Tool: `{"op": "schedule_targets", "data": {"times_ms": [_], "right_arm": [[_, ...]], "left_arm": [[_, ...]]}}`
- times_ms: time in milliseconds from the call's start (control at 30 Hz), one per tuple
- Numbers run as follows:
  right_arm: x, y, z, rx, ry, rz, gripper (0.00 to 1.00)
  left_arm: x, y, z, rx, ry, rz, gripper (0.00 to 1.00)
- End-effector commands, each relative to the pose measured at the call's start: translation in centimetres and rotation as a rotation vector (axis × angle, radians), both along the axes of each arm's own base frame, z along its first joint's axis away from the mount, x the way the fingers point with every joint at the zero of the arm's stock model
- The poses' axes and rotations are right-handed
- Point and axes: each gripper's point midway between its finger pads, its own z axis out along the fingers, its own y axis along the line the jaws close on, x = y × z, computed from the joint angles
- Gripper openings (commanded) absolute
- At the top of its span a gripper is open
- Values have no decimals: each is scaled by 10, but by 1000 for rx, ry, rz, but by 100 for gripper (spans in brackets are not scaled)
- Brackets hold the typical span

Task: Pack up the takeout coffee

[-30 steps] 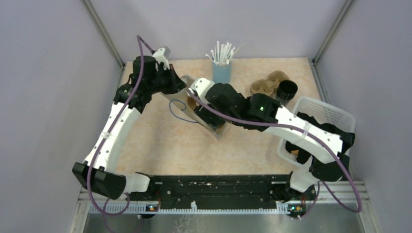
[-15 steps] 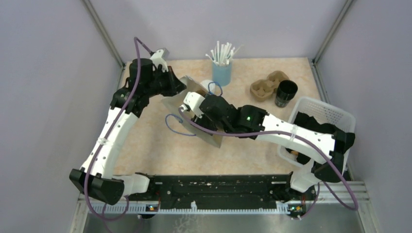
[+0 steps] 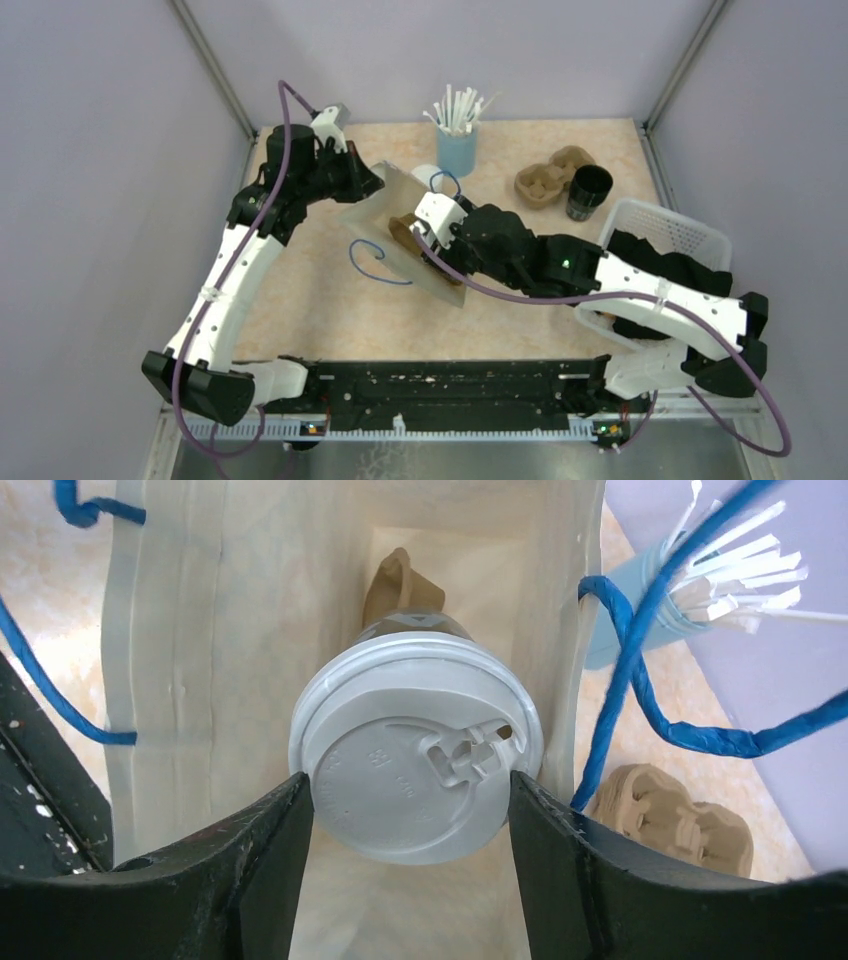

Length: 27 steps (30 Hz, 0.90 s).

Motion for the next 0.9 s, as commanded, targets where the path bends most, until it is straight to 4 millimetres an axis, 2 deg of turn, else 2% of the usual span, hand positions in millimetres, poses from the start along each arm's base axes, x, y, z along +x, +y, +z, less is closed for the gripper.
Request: {"op": "schedule_targets", "data": {"times_ms": [0, 167, 267, 400, 600, 667, 800, 867], "right_arm": [[0, 6, 14, 49, -67, 49, 66], [-3, 18, 10, 29, -32, 81, 65], [-4, 19, 19, 63, -22, 72, 65], [-7, 18, 40, 163, 1, 46, 65], [-20, 33, 51, 282, 109, 59, 66], [-24, 37, 63, 339, 136, 64, 66], [-33, 42, 96, 475, 182, 76, 66], [-34, 42, 116, 536, 181, 76, 66]], "left_arm": [[-4, -5, 23, -41, -85, -35, 0], [-2, -1, 19, -29, -69, -1, 0], [-1, 4, 16, -19, -46, 37, 0], [0, 9, 7, 3, -8, 67, 0], [-1, 15, -14, 52, 40, 82, 0], [0, 27, -20, 96, 94, 151, 0], [0, 66, -33, 217, 238, 392, 0], [0, 70, -42, 233, 320, 440, 0]]}}
